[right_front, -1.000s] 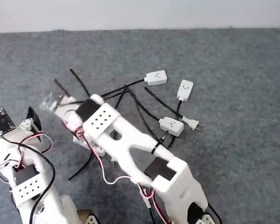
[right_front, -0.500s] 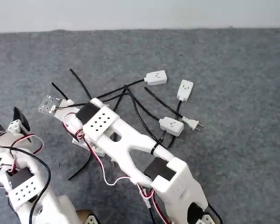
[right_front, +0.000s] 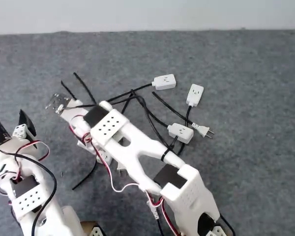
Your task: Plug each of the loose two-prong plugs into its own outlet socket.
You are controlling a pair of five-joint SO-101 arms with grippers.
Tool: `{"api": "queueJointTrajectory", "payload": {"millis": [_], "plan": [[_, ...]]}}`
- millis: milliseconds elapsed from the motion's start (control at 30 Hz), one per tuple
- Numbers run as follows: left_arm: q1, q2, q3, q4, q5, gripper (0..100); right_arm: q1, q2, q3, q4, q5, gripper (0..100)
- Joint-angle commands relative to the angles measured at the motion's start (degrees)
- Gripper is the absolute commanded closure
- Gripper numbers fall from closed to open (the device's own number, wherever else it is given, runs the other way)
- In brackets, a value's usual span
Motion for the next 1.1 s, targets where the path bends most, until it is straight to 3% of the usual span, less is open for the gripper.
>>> {"api": "queueJointTrajectory", "payload": {"millis": [0, 200, 400, 833, 1067], "plan": [[0.5, 0.0, 0.1, -3.9, 0.2, 76, 2.8, -2.6, -1.3, -1.5, -1.3, 99.1], [0.5, -0.1, 0.1, -3.9, 0.3, 76, 5.9, -2.6, -5.1, -1.5, -1.6, 99.1], [4.7, -0.5, 0.0, -3.9, 0.3, 76, 9.9, -2.6, -20.7, 2.2, -5.5, 99.1], [28.1, -0.6, -9.0, 3.3, -4.7, 76, 13.2, -2.1, -71.2, 18.9, -9.2, 99.1], [40.8, -14.9, -9.2, 10.5, -8.9, 76, 13.1, -4.3, -73.1, 24.4, -9.2, 99.1]]}}
